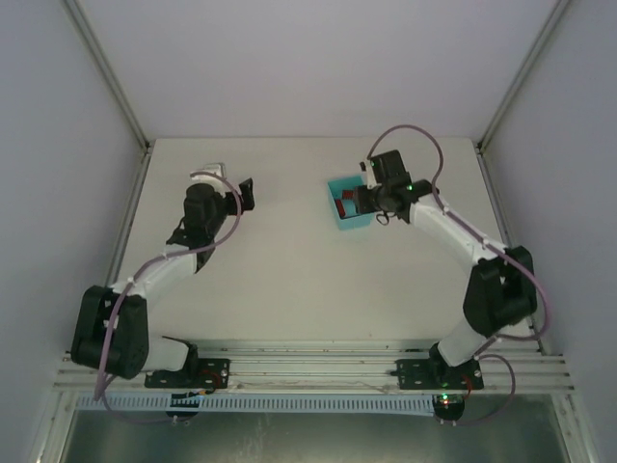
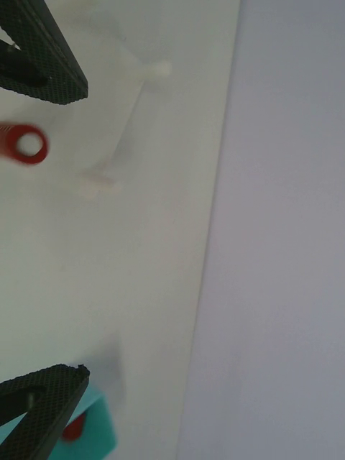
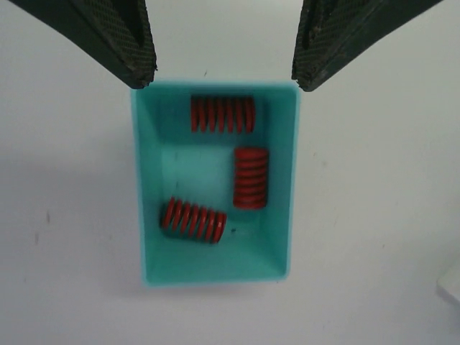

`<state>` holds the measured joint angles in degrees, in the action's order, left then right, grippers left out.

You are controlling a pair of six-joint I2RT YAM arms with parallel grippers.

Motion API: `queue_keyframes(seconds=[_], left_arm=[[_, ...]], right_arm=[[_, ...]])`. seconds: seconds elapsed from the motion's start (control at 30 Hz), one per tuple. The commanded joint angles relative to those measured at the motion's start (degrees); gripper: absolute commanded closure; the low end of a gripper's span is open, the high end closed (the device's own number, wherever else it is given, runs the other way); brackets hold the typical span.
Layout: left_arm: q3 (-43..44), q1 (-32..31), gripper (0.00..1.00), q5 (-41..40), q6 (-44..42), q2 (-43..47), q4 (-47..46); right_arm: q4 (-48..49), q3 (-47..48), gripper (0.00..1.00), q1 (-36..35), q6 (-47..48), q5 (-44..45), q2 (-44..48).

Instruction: Install the large spring

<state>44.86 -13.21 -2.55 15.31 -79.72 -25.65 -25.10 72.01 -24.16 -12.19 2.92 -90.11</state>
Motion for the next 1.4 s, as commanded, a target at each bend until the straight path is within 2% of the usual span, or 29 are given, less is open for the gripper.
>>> queue_keyframes(seconds=[0.0,0.17,0.3,0.6,0.9,1.1,1.37], left_arm=[[-5.9,-2.6,0.01,3.3,5.7,6.3,0.8],[-8.2,-2.7,0.01,5.7,13.6,10.3,5.0],[-8.6,-2.7,0.01,5.9,14.0,10.8,8.4],[-12.3,-2.7,0.01,4.5,13.5,12.1,7.3],[-12.0,-2.7,0.01,4.5,13.9,13.2,7.4],[-11.4,-2.7,0.01,4.2,13.9,13.2,8.7],[-11.3,-2.7,0.01,4.8,14.2,13.3,7.9]], right_arm=[[-10.4,10.6,0.45,1.0,10.2,-2.1,-7.4],[-14.7,18.1,0.54,1.3,19.2,-2.2,-15.9],[-21.0,27.4,0.59,1.3,23.1,-1.6,-22.3],[-25.8,37.7,0.6,1.3,30.7,0.1,-32.0],[-24.8,45.4,0.59,1.3,32.8,3.2,-41.0],[-24.2,48.4,0.58,1.3,32.5,3.9,-45.3],[-23.8,48.1,0.5,1.5,31.7,4.8,-48.5]])
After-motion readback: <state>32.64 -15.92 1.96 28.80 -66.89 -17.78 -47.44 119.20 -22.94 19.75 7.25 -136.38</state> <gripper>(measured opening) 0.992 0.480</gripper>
